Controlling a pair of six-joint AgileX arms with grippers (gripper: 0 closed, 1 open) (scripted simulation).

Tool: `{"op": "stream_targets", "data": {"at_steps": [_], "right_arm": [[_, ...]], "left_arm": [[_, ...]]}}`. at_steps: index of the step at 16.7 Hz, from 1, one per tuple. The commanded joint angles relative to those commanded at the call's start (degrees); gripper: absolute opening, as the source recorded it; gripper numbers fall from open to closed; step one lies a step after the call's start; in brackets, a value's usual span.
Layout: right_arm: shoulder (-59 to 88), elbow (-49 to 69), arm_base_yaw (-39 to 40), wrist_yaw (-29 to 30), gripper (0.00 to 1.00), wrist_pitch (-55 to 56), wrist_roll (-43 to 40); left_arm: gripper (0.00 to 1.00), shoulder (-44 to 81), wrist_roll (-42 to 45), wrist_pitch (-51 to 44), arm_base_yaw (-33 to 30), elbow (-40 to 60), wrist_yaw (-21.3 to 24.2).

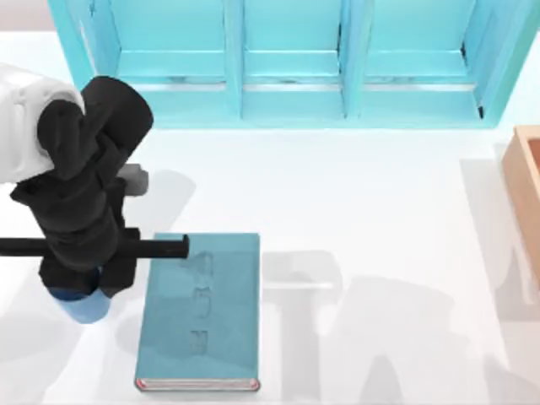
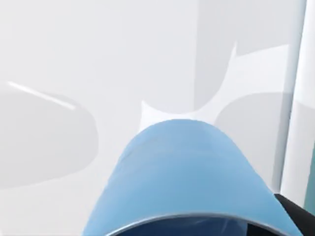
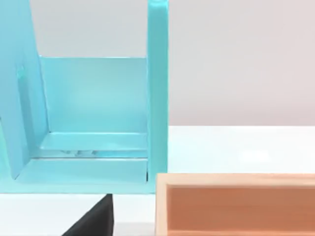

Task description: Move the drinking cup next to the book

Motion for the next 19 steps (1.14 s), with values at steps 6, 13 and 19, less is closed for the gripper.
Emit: {"op": "stream_targets", "data": {"at_steps": [6, 13, 19], "right_arm": [[0.0, 0.0, 0.0, 0.0, 1.0, 0.0, 0.0], [0.0, 0.0, 0.0, 0.0, 1.0, 0.0, 0.0], [0.0, 0.0, 0.0, 0.0, 1.0, 0.0, 0.0]], "left_arm": [[0.45, 0.0, 0.0, 0.0, 0.0, 0.0, 0.0], [0.98, 0.0, 0.0, 0.0, 0.0, 0.0, 0.0], [1.0, 0.0, 0.0, 0.0, 0.0, 0.0, 0.0]]}}
